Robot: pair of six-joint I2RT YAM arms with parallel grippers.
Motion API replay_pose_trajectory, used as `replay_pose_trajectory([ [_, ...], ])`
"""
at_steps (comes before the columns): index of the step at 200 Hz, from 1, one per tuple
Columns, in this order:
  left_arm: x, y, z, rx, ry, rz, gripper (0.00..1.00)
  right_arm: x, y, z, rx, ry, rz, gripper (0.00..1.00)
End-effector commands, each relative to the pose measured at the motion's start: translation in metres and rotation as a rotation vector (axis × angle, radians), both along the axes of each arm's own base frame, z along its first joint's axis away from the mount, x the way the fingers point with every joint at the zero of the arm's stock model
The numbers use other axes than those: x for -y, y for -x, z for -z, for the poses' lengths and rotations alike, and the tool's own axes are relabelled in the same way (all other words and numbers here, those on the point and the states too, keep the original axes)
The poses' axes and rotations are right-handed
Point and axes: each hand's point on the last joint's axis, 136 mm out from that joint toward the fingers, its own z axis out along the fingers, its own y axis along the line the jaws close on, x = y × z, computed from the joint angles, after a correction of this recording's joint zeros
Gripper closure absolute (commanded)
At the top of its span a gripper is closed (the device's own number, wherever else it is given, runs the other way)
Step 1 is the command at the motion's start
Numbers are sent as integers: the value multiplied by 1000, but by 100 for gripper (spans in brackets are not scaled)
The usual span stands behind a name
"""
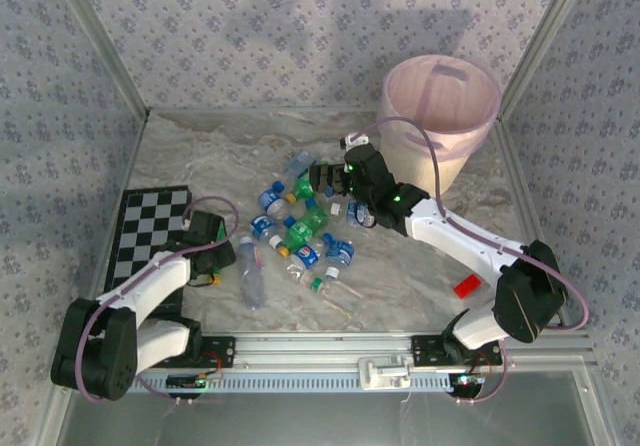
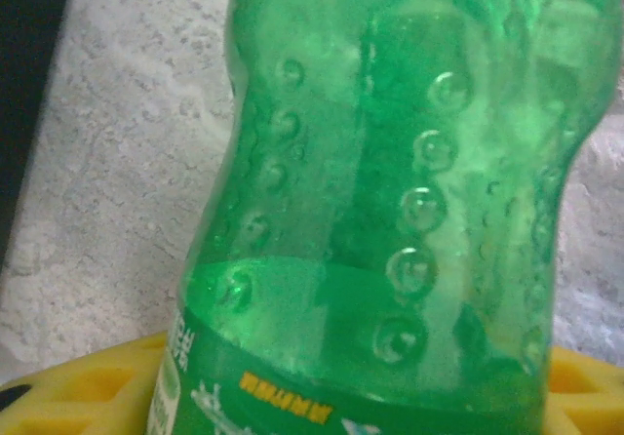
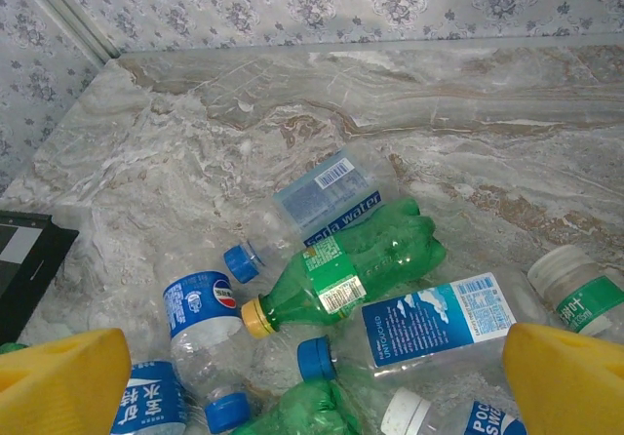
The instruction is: Put the plastic bottles in the bin
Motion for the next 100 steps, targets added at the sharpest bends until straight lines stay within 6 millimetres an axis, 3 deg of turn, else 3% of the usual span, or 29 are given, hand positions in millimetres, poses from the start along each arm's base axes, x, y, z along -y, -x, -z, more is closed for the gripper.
replay_pose_trajectory([
  [1,6,-8,-11,46,30,25,44,-1,0,-3,-3,0,-1,0],
  [25,9,-11,-26,122,52,50,48,0,-6,5,-41,11,26,0],
  [28,10,-12,-29,136,56,54,48,-3,-10,-7,-23,-2,29,0],
  [38,11,-15,-42,186,63,63,49,-4,-12,-8,-25,11,35,0],
  [73,28,-29,-114,460,157,148,51,-20,-12,-11,-29,-28,-33,0],
  [100,50,-36,-159,627,284,221,52,-50,0,-17,-25,-94,-220,0],
])
